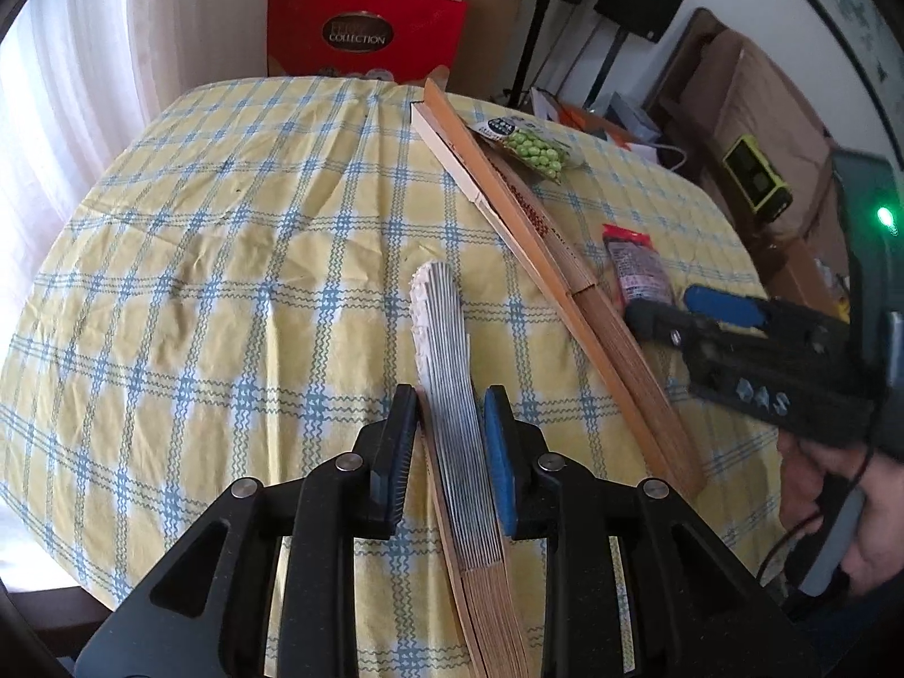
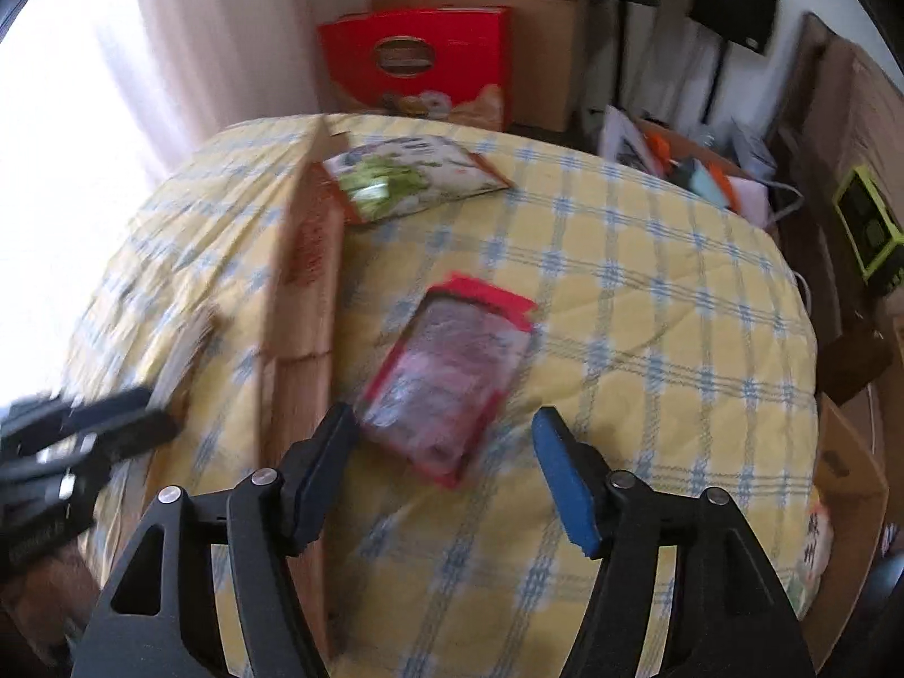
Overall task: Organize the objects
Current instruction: 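Lift the folding fan with the left gripper while the right grasps the red snack packet, then carry the fan and red packet over the cardboard box with both tools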
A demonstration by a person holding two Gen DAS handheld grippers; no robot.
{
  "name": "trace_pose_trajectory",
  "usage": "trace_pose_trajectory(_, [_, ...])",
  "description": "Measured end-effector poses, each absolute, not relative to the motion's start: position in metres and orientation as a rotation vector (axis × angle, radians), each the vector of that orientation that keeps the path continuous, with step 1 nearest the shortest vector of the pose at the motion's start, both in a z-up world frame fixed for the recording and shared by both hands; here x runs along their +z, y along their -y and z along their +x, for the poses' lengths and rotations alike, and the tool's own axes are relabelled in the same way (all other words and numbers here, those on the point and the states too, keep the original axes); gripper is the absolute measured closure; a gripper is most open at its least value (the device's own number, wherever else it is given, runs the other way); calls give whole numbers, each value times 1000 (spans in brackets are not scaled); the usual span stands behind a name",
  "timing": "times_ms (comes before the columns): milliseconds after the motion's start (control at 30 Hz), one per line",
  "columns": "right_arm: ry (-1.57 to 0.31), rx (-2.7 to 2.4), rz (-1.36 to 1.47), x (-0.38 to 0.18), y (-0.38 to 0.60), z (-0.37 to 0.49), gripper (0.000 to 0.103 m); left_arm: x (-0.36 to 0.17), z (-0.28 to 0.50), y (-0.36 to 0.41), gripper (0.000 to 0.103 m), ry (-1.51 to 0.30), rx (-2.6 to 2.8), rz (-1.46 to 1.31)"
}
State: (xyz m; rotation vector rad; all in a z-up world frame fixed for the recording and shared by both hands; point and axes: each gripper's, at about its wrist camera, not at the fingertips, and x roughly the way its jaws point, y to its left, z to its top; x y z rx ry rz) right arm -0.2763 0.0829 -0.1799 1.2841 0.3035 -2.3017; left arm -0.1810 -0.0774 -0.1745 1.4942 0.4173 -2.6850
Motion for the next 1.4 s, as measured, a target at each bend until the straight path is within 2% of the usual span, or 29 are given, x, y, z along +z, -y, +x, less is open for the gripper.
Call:
trace_pose_trajectory(100, [-342,-2333,1289,-181,-73,-277,34,-174,-180,76,79,-391,-2682,1500])
trace_pose_trajectory(200, [-361,-2351,1280,-182,-64,-276,39,-173,-179,72,73,-367,-2682,1525])
trace_pose_trajectory(300, [-366,-2336,1267,-181,-62,-273,52,-173,-177,65,60,-344,-2697,1553])
trace_pose_trajectory(367, [-376,-2320,1263,-180,-62,-271,69,-173,-176,56,59,-271,-2701,1549])
trace_pose_trajectory(467, [-289,-2297,1291,-178,-73,-274,81,-174,-171,46,62,-184,-2706,1510])
trace_pose_trajectory(500, [-257,-2300,1297,-177,-78,-275,83,-174,-170,46,74,-174,-2703,1491])
trace_pose_trajectory(533, [-244,-2307,1298,-176,-82,-274,86,-174,-169,47,81,-170,-2699,1485])
trace_pose_trajectory(567, [-231,-2324,1287,-174,-86,-273,89,-174,-169,48,81,-185,-2700,1489])
trace_pose_trajectory(633, [-199,-2332,1271,-170,-92,-270,91,-174,-169,53,82,-227,-2706,1500])
trace_pose_trajectory(767, [-70,-2309,1233,-160,-108,-262,93,-171,-167,51,83,-187,-2718,1518])
trace_pose_trajectory(1400, [-41,-2495,993,-63,-178,-177,96,-90,-129,63,84,-201,-2823,1208])
